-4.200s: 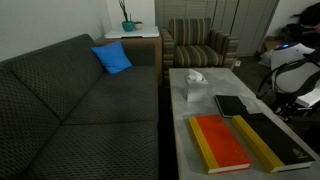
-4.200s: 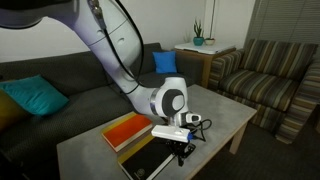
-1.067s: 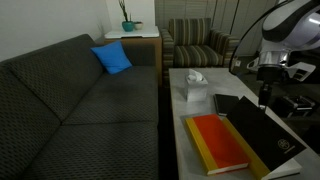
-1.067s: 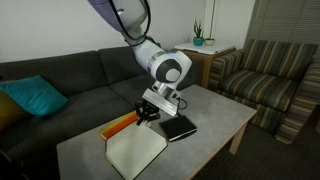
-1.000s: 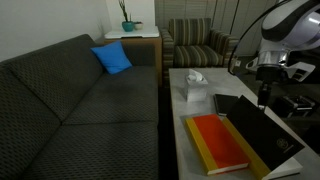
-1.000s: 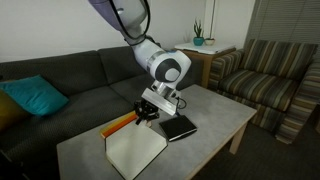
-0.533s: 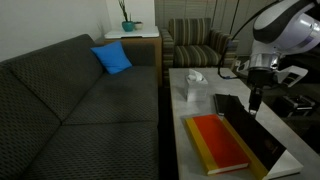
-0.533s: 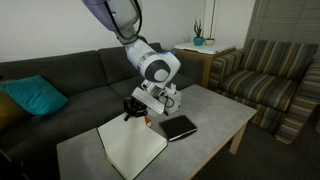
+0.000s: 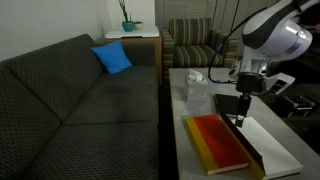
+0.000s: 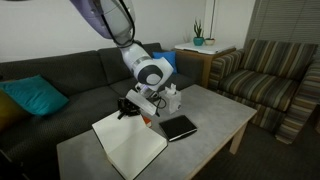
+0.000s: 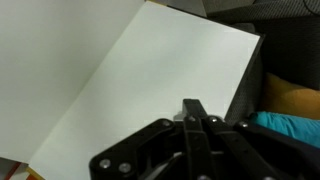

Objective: Open the biggest book

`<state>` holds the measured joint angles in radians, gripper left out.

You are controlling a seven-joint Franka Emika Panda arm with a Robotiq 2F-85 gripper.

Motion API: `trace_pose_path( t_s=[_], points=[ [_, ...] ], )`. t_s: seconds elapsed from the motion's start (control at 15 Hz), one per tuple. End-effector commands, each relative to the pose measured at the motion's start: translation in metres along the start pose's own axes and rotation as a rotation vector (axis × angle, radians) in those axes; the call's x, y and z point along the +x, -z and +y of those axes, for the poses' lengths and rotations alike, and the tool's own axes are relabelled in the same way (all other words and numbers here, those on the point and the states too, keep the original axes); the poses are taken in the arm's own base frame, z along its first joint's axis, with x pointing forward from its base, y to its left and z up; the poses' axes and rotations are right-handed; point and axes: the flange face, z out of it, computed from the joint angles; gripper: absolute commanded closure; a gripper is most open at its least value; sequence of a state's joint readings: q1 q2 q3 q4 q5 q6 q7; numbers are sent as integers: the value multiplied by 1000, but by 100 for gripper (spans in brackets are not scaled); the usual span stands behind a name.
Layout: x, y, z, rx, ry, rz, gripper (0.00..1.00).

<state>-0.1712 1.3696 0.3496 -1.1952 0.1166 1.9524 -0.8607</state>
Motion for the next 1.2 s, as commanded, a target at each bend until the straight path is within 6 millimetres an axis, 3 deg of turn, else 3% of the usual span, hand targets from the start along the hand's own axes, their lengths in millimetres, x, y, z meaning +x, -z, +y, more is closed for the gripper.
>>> trace_pose_path(
  t_s=[0.0,0.07,0.13,0.27,0.4,0.8,1.13],
  points=[
    [-7,-28,35,52,-32,5,100],
    [-10,-38,41,74,-37,-1,100],
    [-22,-37,29,88,-52,-12,100],
    [-25,-49,34,107,-68,-14,100],
    [-25,-47,37,82,-78,-21,100],
    [-15,-19,43,-103,-3,-126,100],
    [-13,19,35,-298,83,-217,100]
  ],
)
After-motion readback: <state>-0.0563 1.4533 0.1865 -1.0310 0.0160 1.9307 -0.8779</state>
